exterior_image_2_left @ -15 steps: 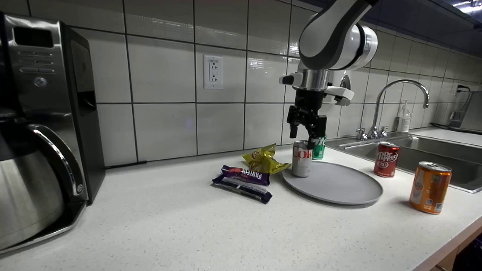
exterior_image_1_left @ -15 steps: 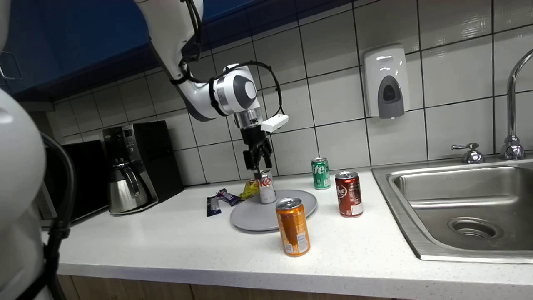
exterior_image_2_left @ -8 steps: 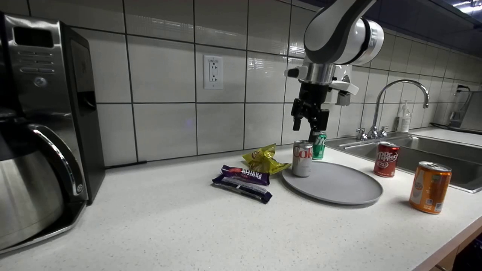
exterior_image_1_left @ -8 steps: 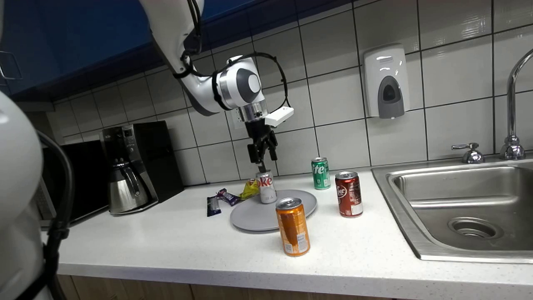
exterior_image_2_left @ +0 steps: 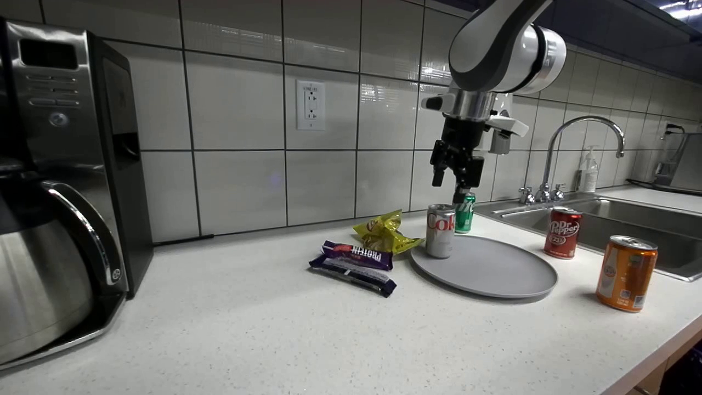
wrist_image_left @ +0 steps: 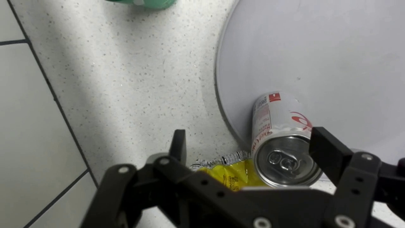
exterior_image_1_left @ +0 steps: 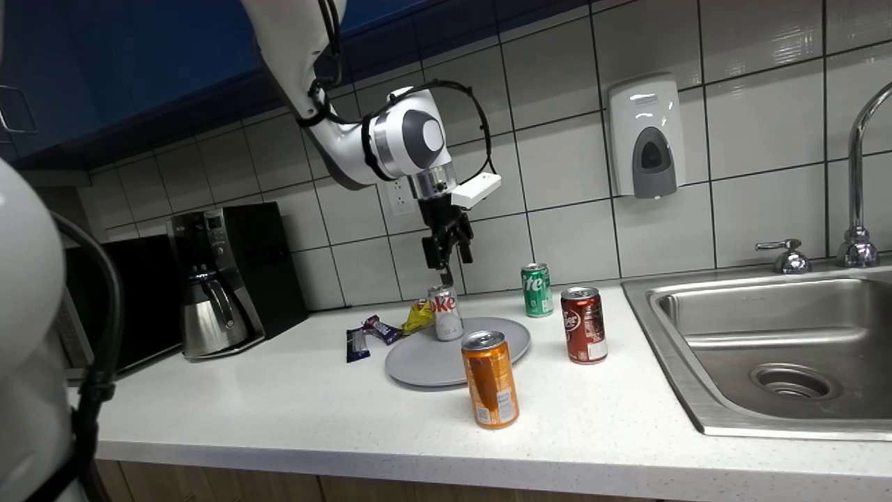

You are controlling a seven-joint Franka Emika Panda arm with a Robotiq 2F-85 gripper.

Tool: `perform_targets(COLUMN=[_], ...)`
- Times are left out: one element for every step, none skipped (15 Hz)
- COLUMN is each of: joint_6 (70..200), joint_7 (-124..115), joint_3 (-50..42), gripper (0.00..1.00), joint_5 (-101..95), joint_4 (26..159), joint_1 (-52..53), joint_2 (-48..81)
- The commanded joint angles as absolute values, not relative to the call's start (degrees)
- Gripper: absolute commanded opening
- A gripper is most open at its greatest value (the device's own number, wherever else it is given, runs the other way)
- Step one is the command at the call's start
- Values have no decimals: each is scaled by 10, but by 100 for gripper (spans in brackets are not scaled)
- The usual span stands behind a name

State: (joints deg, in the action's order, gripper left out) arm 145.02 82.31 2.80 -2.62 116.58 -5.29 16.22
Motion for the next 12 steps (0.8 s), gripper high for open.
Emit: perform_targets(joint_6=[1463,1464,1464,1464,1465,1465,1464,1464,1462,1462,1461,1461], joint_7=[826,826,826,828,828,828,829,830,830,831,832,833], joint_3=[27,24,22,21,20,18,16,15,14,12,11,9], gripper=[100,100,100,100,100,100,100,100,100,100,100,100], joint_5=[-12,-12,-12,-11,-12,-12,-12,-11,-11,-10,-9,-9], joint_4=[1182,1181,1180,1179,1179,1179,1177,1176,1174,1173,1172,1171], joint_1=[-65,-66,-68,-70,-72,-74,-76,-78,-80,-82,-84,-86], joint_2=[141,140,140,140,138,138,138,138,138,138,137,138])
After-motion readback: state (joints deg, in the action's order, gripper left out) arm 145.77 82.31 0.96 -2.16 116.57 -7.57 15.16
